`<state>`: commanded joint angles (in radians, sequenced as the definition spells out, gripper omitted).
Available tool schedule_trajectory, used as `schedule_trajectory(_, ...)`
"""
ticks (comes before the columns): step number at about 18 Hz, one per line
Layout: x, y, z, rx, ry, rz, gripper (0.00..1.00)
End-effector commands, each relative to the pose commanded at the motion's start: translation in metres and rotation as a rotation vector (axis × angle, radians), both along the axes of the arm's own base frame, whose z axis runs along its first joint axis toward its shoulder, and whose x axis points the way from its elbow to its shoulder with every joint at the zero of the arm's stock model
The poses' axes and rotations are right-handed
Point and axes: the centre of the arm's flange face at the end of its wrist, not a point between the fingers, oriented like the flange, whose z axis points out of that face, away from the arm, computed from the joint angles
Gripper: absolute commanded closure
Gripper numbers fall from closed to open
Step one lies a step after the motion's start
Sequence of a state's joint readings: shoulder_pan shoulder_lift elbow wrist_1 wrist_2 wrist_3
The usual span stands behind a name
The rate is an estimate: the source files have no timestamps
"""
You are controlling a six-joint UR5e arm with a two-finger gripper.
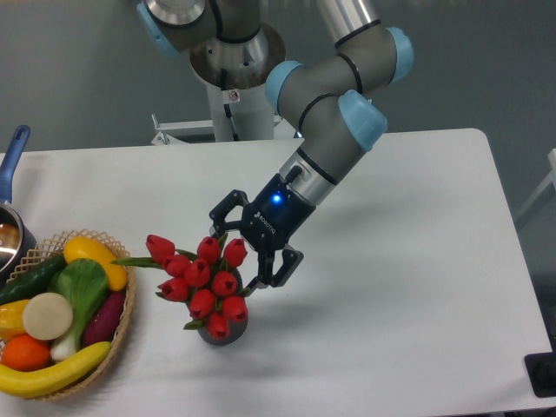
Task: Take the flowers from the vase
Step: 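Close the gripper around the red tulip stems below the blooms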
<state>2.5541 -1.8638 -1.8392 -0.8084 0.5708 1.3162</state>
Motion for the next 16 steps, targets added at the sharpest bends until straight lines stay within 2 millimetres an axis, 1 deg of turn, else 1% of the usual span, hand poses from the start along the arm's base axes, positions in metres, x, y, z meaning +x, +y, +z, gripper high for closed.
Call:
schedule_trajectory(2, 0.001, 0.001, 0.001, 0.019, -0.015, -0.005, 0.00)
schedule_trajectory(5, -0.001, 0.004, -0.007, 0.013, -0.026, -0.007, 0.00)
schedule_trajectory(9, -0.002, 0.009, -0.009, 0.013, -0.027, -0.013, 0.00)
schedule_trajectory(10, -0.003, 0.009, -0.009, 0.013, -0.026, -0.014, 0.03)
schedule_trajectory(11, -0.004, 0.010, -0.010, 0.013, -0.027, -0.013, 0.07)
schedule_trajectory(13, -0.006, 0.011, -0.010, 0.015, -0.027, -0.014, 0.09)
schedule_trajectory(16, -0.006, 0.011, -0.009, 0.018, -0.022, -0.014, 0.16)
